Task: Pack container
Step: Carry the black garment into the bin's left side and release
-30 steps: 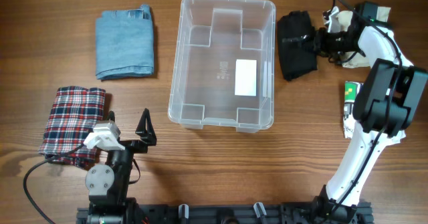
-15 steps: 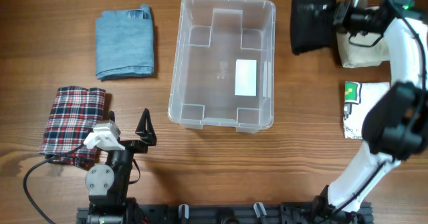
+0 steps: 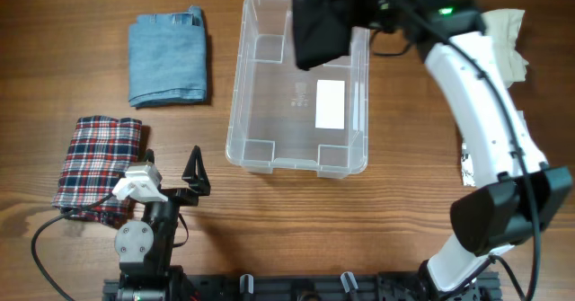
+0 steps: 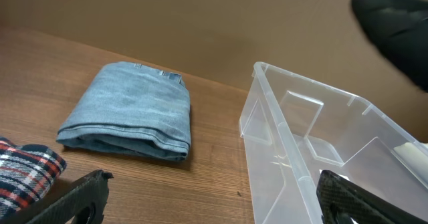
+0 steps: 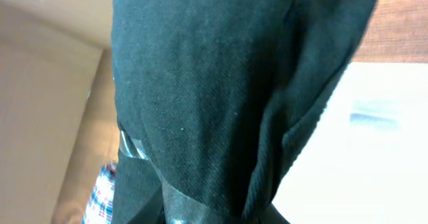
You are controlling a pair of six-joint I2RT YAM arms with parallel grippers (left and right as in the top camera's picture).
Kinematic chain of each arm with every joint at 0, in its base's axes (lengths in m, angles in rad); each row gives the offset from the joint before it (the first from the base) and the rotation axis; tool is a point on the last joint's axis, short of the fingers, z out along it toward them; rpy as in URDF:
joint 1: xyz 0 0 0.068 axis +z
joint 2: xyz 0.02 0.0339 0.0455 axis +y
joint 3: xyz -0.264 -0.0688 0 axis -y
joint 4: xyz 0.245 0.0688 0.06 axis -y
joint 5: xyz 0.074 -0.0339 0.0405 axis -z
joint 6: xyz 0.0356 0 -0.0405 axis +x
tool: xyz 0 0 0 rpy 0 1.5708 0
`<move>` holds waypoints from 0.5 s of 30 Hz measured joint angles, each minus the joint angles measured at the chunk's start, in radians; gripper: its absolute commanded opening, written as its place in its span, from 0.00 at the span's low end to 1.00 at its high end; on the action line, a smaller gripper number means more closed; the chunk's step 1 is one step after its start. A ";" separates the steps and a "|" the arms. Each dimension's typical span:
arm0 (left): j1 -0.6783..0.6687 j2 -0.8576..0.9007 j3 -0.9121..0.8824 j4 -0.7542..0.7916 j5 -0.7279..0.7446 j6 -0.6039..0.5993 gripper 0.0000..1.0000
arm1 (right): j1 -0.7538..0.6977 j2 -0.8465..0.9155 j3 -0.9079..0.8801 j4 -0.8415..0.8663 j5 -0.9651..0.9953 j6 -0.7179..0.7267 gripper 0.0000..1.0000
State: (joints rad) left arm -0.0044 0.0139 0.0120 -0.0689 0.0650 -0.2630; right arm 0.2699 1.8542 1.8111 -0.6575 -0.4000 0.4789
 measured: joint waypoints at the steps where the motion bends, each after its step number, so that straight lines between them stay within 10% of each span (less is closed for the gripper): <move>1: 0.000 0.000 0.000 0.000 0.000 0.000 1.00 | 0.018 0.006 -0.018 0.029 0.027 0.041 0.04; 15: 0.000 0.000 0.000 0.000 0.000 0.000 1.00 | 0.161 0.143 -0.261 0.270 0.132 0.362 0.06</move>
State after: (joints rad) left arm -0.0044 0.0139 0.0120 -0.0689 0.0650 -0.2630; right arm 0.4313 1.9968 1.5501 -0.3870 -0.2684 0.8410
